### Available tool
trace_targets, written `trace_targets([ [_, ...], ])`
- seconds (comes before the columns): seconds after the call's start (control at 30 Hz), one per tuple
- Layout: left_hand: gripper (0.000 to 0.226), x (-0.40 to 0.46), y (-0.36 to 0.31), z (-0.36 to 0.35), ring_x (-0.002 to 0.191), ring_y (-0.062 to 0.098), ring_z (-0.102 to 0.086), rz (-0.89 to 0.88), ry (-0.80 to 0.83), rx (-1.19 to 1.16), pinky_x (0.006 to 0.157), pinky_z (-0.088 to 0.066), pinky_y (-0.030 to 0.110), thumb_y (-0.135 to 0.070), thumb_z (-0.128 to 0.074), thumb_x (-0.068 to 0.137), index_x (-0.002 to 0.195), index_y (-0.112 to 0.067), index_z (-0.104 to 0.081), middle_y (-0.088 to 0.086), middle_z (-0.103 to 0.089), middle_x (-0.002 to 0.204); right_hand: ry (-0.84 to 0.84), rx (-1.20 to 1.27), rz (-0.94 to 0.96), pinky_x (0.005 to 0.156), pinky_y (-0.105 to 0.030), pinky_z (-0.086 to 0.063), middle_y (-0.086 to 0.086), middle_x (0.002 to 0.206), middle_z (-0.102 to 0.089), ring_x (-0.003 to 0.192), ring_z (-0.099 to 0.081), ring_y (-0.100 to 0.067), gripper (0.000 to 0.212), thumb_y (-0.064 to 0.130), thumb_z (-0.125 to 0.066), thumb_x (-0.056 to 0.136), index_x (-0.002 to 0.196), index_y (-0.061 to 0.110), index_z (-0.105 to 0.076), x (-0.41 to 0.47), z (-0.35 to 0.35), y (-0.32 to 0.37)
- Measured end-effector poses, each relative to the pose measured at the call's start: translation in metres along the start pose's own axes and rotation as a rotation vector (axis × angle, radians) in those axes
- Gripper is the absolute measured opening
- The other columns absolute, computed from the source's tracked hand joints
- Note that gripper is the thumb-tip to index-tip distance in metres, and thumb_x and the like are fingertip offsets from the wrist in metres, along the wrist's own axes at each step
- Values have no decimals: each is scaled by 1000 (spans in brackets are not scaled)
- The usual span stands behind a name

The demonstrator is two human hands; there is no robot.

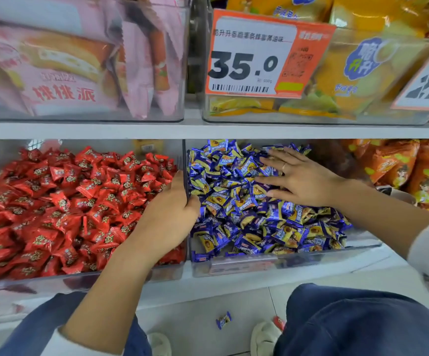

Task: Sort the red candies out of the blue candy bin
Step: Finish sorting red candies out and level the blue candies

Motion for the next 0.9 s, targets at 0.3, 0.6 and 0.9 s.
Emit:
trace_targets([
  [0.3,40,1,2,-2,81,20,-52,16,0,2,75,-42,35,-21,-41,95,135,-19,-37,5,-59,107,-112,-72,763,117,-46,-20,-7,153,-29,143,-24,-26,55,51,-46,89,139,29,-43,-20,0,70],
  [0.6,39,4,3,-3,105,29,-52,-18,-54,55,74,-31,27,-17,-43,94,132,-21,-41,6,-56,121,-269,-171,504,111,-48,-30,-7,142,-47,131,-44,-32,41,41,-51,88,129,36,-53,41,-26,90],
  [0.9,37,1,0,0,99,24,-51,-64,-70,57,71,-29,26,-15,-47,93,128,-24,-45,0,-57,109,-280,13,89,104,-53,-36,-14,138,-50,127,-47,-36,47,51,-39,90,120,23,-62,51,-9,19],
])
Point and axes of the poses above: each hand's wrist, its own x-axis towards the middle knuckle, its own z-axis out of the back of the hand, y = z × x, the point moved 4 cm from there along x, towards the middle knuckle
